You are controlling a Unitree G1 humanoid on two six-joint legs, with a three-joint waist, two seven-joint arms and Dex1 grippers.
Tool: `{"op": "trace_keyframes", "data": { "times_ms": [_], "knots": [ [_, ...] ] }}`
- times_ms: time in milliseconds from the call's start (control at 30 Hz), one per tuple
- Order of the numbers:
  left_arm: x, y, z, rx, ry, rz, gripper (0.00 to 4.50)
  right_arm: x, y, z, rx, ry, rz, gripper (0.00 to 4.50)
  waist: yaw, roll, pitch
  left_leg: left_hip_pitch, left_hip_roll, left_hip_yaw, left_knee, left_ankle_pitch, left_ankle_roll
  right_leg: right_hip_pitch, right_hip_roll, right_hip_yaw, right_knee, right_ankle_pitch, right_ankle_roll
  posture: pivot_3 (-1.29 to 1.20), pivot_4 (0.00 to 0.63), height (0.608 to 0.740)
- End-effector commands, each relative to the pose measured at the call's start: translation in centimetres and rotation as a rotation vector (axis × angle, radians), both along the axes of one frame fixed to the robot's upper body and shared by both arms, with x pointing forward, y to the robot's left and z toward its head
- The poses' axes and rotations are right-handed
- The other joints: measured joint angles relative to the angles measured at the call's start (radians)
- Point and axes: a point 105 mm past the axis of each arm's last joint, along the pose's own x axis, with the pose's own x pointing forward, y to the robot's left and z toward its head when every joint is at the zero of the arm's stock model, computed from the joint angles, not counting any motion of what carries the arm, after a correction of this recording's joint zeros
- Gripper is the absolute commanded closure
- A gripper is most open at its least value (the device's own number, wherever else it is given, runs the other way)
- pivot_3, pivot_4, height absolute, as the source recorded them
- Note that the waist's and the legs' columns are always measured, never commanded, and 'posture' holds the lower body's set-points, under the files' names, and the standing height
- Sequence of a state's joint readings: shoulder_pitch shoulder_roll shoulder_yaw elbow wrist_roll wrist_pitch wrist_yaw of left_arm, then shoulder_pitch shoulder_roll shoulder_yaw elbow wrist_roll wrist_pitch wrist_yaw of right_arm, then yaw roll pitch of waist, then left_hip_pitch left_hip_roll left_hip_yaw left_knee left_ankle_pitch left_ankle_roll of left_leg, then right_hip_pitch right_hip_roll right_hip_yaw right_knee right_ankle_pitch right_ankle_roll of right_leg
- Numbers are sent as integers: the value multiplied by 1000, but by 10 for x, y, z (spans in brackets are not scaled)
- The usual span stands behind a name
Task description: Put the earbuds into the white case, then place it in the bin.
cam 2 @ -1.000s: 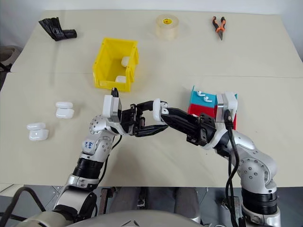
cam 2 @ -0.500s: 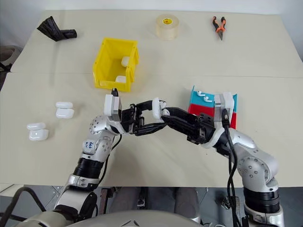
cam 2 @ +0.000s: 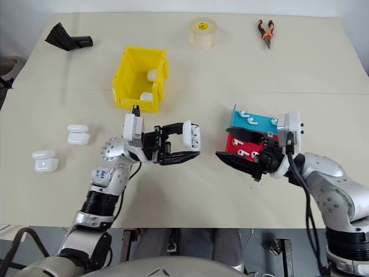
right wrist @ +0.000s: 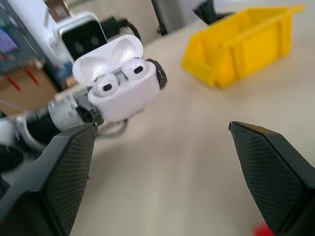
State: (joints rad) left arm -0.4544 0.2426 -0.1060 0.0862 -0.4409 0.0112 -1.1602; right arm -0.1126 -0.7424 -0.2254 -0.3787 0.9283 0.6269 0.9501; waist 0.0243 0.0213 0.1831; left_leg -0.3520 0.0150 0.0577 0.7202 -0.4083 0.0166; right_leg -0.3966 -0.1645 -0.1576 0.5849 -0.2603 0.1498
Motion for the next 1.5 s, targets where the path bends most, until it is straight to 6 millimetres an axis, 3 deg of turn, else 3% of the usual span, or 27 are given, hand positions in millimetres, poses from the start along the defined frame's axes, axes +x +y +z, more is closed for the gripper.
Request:
{"op": "trace_keyframes", "data": {
  "times_ms": [33, 200, 367, 600, 800, 1067, 1200, 1333, 1433, 1500],
  "knots": [
    [7, -7, 0, 183, -118, 49, 1686, 0, 1, 9, -51, -87, 42, 929, 0, 0, 0, 0, 0, 0, 0, 0, 0, 0, 0, 0, 0, 0, 0, 0, 150, 740],
    [12, -15, -1, 324, -208, 46, 1686, 0, 23, 21, -53, -143, 121, 2717, 2, 0, 0, 0, 0, 0, 0, 0, 0, 0, 0, 0, 0, 0, 0, 0, 150, 740],
    [12, -25, -1, 327, -199, 38, 1686, -5, 45, 22, -80, -169, 206, 4481, 0, 0, 0, 0, 0, 0, 0, 0, 0, 0, 0, -1, 0, 0, 0, 0, 150, 740],
    [7, -31, -1, 316, -198, 17, 1686, 1, 63, 23, -97, -193, 218, 4481, 2, 0, 0, 0, 0, 0, 0, 0, 0, 0, 0, -1, 0, 0, 0, 0, 150, 740],
    [2, -26, 7, 239, -173, 10, 1686, 14, 33, -13, -222, -126, 105, 4481, 2, 0, 0, -1, 0, -1, 0, 0, 0, 0, 0, -1, 0, 0, 0, 0, 150, 740],
    [2, -6, 20, 120, -111, 87, 1686, 11, 4, -5, -55, -144, -10, 4481, -1, -1, 0, 0, 0, 0, 0, 0, 0, 0, 0, 0, 0, 0, 0, 0, 150, 740],
    [8, 14, 31, 14, -67, 250, 1686, 9, -3, 3, -34, -209, -57, 3641, -1, -1, 0, 0, 1, 0, 0, 0, 0, 0, 0, 0, 0, 0, 0, 0, 150, 740],
    [17, 30, 33, -35, -7, 410, 1686, 10, -6, 14, -33, -316, -98, 2233, 2, -1, 0, 0, 0, -1, 0, 0, 0, 0, 0, 0, 0, 0, 0, 0, 150, 740],
    [30, 57, 36, -125, 98, 641, 1686, 12, -8, 30, -6, -451, -163, 1179, 0, -1, 0, 0, 0, -1, 0, 0, 0, 0, 0, 0, 0, 0, 0, 0, 150, 740],
    [32, 65, 39, -164, 129, 714, 1686, 11, -7, 32, -21, -495, -165, 518, 1, -1, 0, 0, 0, -1, 0, 0, 0, 0, 0, 0, 0, 0, 0, 0, 150, 740]
  ]
}}
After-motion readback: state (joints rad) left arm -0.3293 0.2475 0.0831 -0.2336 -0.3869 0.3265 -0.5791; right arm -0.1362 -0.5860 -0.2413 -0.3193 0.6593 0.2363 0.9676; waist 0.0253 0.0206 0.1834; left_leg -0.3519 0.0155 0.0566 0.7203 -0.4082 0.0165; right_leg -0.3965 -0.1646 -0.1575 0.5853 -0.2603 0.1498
